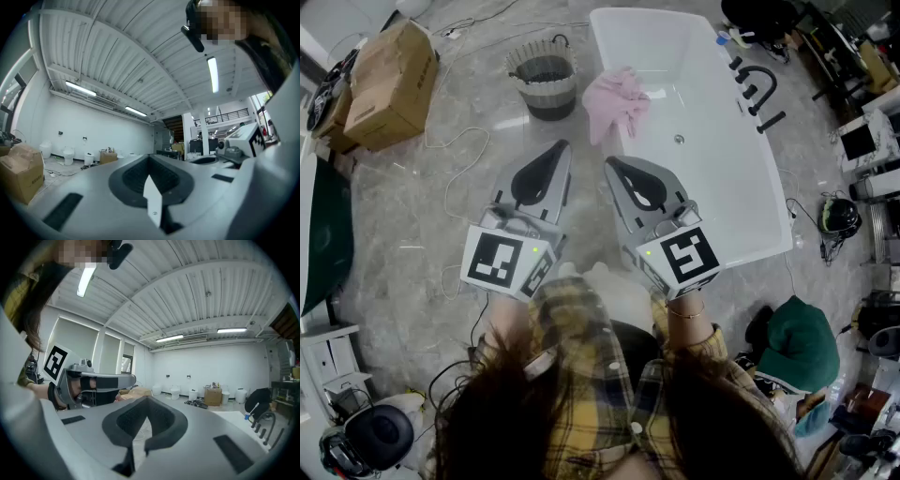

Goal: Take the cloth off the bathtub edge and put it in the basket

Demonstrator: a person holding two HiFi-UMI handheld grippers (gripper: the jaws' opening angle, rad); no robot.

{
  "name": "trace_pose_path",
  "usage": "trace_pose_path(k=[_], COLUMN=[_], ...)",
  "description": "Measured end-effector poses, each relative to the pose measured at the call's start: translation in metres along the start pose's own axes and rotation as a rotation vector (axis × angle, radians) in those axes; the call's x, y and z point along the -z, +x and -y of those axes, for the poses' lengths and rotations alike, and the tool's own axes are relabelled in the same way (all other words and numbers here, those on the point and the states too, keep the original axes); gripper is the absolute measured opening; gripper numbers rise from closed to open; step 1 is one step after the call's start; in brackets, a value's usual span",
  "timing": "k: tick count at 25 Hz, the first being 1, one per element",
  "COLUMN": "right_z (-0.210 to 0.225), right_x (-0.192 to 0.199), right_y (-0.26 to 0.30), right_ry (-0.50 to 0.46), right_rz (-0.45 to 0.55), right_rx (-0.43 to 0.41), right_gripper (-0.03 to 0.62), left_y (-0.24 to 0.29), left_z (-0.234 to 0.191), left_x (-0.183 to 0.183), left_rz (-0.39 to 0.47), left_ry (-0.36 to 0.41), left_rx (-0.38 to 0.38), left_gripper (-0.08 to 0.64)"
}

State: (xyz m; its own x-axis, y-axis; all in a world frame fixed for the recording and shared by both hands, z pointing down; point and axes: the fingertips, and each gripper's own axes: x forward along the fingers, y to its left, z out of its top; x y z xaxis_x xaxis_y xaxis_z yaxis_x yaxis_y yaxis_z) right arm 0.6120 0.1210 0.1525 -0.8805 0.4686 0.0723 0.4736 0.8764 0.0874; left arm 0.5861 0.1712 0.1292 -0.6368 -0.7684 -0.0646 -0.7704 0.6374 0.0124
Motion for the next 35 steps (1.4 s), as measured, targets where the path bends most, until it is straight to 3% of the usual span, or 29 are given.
trace_pose_path(k=[20, 27, 35], right_z=[0.023, 0.029, 0.061], right_x=[0.019, 0.028, 0.028], right_y=[0.009, 0.052, 0.15], right_ry=[0.038, 0.034, 0.058], right_rz=[-0.024, -0.066, -0.08], right_rx=[-0.023, -0.019, 0.047], right_gripper=[0.015, 0.015, 0.015], left_y=[0.01, 0.018, 0.07], left_z=[-0.011, -0.071, -0.167], left_x=[0.007, 0.008, 0.007], left_rz=[-0.006, -0.008, -0.01], left_ry=[0.023, 0.025, 0.032], left_rx=[-0.069, -0.103, -0.038], left_gripper=[0.017, 0.017, 0.017])
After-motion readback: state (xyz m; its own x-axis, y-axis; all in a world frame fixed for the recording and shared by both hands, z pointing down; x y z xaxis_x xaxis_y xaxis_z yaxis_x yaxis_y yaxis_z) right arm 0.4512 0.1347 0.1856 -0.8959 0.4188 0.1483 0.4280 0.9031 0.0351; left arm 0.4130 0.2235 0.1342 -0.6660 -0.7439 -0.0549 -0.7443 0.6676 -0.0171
